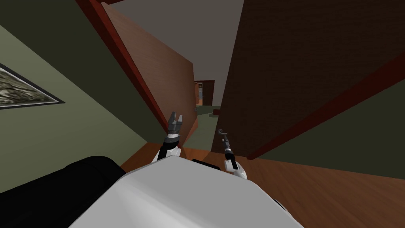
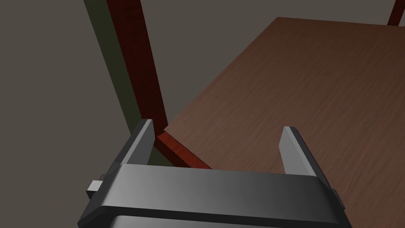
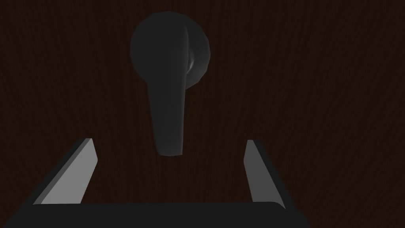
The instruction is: Push the door open
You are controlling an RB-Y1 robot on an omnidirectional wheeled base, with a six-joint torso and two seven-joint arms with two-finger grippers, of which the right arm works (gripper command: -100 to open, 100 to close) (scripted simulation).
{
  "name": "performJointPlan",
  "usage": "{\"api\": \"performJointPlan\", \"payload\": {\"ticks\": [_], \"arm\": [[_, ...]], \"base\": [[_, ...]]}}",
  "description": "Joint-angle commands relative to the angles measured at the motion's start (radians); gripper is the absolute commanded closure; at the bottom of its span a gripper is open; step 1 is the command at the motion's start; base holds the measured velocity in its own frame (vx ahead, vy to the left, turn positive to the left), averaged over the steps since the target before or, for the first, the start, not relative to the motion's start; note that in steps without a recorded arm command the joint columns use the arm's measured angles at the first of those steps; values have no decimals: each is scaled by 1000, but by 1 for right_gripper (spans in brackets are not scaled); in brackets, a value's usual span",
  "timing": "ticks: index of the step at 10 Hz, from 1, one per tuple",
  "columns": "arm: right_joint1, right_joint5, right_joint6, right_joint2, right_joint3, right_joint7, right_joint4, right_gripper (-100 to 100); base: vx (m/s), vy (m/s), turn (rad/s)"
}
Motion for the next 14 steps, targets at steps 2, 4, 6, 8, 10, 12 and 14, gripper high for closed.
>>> {"api": "performJointPlan", "payload": {"ticks": [2,4,6,8,10,12,14], "arm": [[1,-3,-7,2,-5,4,6,-100],[2,-4,-10,5,-9,6,9,-100],[0,-4,-10,4,-8,5,11,100],[0,-4,-10,4,-8,5,11,100],[0,-4,-10,4,-8,5,11,100],[-4,-11,-9,0,-20,9,11,100],[-4,-17,-9,-2,-32,13,13,100]], "base": [[202,8,27],[180,7,22],[36,0,1],[-21,-4,12],[0,0,0],[44,13,-13],[155,50,-41]]}}
